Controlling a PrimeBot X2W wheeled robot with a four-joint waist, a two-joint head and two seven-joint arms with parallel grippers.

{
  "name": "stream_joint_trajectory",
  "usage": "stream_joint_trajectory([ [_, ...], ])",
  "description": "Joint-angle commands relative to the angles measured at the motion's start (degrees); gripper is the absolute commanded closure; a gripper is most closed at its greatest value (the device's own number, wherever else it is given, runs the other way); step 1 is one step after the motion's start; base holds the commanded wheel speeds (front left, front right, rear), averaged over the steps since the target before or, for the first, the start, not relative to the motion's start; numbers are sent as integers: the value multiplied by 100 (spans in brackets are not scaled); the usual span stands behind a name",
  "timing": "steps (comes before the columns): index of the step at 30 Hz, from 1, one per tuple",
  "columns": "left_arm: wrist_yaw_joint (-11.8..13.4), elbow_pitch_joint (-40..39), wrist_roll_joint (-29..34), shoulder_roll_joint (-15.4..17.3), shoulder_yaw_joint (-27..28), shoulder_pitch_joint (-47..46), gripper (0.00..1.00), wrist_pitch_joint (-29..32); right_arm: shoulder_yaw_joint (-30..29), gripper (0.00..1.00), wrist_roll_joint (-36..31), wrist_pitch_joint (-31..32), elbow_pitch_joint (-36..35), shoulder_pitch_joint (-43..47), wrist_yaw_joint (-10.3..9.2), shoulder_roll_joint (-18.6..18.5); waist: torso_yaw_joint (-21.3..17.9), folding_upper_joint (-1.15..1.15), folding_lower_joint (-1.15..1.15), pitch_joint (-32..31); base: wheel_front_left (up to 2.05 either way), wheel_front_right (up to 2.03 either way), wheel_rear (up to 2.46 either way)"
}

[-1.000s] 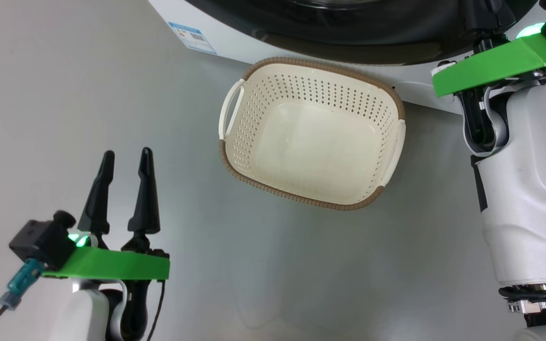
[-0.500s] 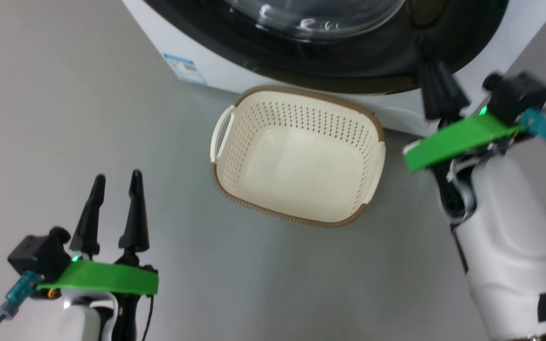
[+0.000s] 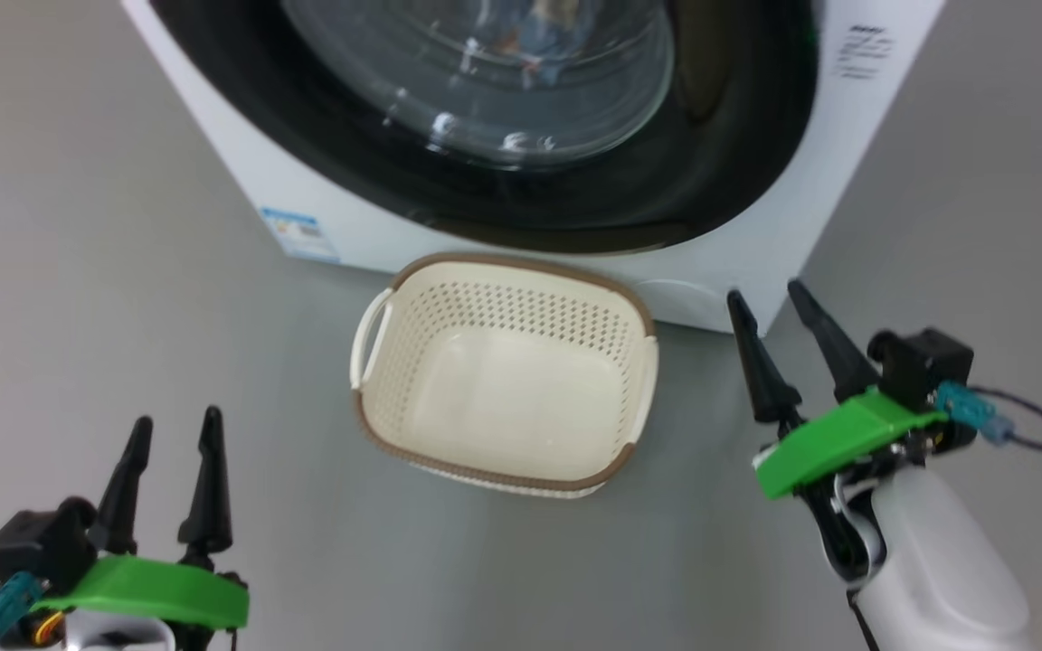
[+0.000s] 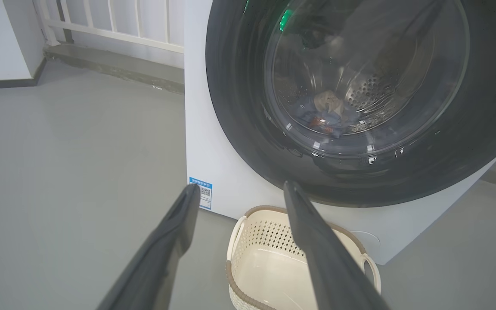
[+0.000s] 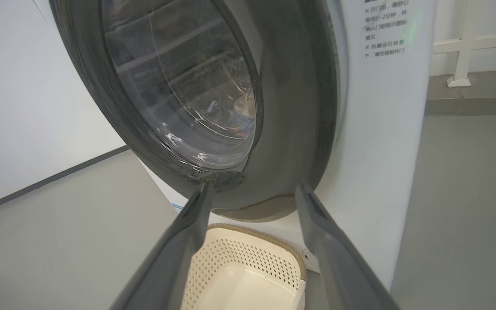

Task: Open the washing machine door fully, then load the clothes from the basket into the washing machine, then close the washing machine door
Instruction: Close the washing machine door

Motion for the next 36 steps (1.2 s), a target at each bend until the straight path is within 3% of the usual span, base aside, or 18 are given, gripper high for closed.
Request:
stream_joint_trajectory([
  [1,-14,-66,52,218,226,31,0,-36,129,0,76,-27,-166,178,-9,74,-357,0,0,-342,0,0,0],
  [22,-14,193,5,474,526,523,0,-36,-180,0,112,-27,-410,1337,-9,-87,-1467,0,0,-867,0,0,0],
  [36,-14,164,56,522,599,677,0,-36,-384,0,118,-27,-585,1634,-9,-172,-1935,0,0,-909,0,0,0],
])
